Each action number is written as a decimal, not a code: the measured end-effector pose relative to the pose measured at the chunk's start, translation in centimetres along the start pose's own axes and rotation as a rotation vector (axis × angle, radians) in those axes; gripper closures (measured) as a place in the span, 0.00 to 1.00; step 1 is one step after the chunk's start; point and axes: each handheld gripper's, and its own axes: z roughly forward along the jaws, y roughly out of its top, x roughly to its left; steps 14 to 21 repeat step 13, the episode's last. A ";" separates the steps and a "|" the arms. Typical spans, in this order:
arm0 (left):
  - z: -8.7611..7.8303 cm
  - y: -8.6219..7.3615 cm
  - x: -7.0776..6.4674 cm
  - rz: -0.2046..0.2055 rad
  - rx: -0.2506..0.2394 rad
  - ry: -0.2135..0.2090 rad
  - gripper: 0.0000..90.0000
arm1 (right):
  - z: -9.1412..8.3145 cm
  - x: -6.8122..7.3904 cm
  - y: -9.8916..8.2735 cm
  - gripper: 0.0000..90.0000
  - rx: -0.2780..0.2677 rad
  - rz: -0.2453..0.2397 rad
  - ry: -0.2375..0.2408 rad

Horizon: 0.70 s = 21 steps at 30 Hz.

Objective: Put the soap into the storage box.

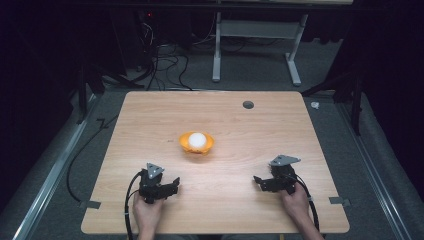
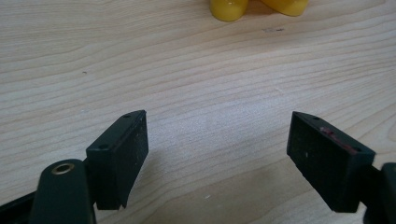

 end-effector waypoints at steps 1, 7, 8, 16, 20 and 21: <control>0.3 -0.1 -0.1 0.001 0.001 0.004 0.24 | 0.0 0.0 0.0 0.15 0.000 0.000 0.000; 0.8 -0.4 -0.4 0.029 -0.001 0.025 0.23 | 0.0 0.0 0.0 0.15 0.000 0.000 0.000; 0.8 -0.4 -0.4 0.032 0.002 0.024 0.23 | 0.0 0.0 0.0 0.15 0.000 0.000 0.000; 0.9 -0.4 -0.4 0.041 0.006 0.025 0.21 | 0.0 0.0 0.0 0.15 0.000 0.000 0.000; 0.9 -0.4 -0.4 0.041 0.006 0.025 0.21 | 0.0 0.0 0.0 0.15 0.000 0.000 0.000; 0.9 -0.4 -0.4 0.041 0.006 0.025 0.21 | 0.0 0.0 0.0 0.15 0.000 0.000 0.000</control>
